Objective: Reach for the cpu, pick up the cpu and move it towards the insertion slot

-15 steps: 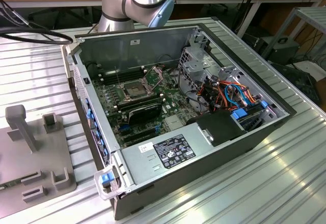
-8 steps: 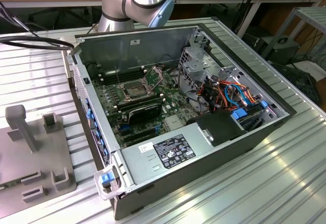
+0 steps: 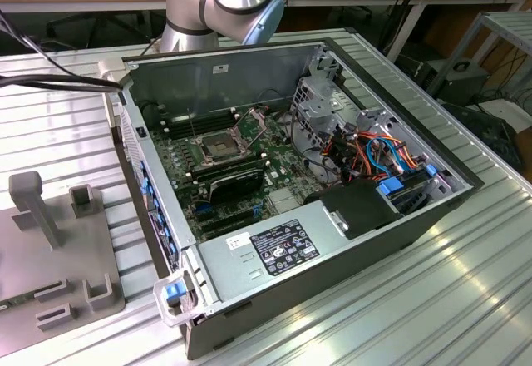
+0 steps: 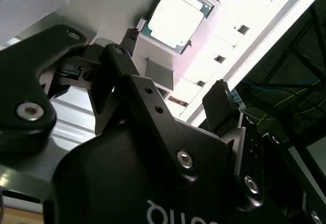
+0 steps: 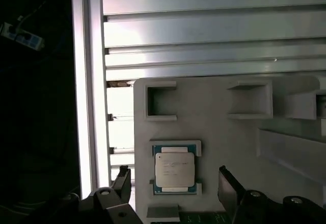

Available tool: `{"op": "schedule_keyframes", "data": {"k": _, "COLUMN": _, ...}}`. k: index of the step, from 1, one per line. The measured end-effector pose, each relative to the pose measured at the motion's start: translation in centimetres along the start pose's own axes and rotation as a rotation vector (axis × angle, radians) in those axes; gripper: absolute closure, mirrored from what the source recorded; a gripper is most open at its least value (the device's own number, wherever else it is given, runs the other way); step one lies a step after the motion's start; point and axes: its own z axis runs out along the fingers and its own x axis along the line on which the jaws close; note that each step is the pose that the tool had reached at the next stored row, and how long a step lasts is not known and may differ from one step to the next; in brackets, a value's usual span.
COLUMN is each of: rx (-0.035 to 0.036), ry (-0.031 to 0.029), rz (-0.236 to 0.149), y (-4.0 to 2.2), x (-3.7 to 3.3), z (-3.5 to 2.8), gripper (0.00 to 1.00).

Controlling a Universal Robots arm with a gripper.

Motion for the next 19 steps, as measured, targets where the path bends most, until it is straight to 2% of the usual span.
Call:
{"op": "schedule_keyframes", "data": {"k": 3, "rx": -0.0001, "ry": 0.0002, "rz": -0.005, "y": -0.34, "x": -0.02, "z": 0.51, "gripper": 0.22}}
{"op": "schedule_keyframes", "data": {"k": 5, "rx": 0.0005, "ry": 0.002, "rz": -0.046, "y": -0.39, "x": -0.02, "z": 0.77, "gripper": 0.22}}
{"op": "schedule_keyframes", "data": {"k": 14, "rx": 0.0005, "ry": 0.002, "rz": -0.047, "y": -0.4, "x": -0.05, "z": 0.8, "gripper": 0.22}}
{"op": "schedule_keyframes", "data": {"k": 19, "rx": 0.0005, "ry": 0.0019, "rz": -0.047, "y": -0.41, "x": -0.06, "z": 1.23, "gripper": 0.22}}
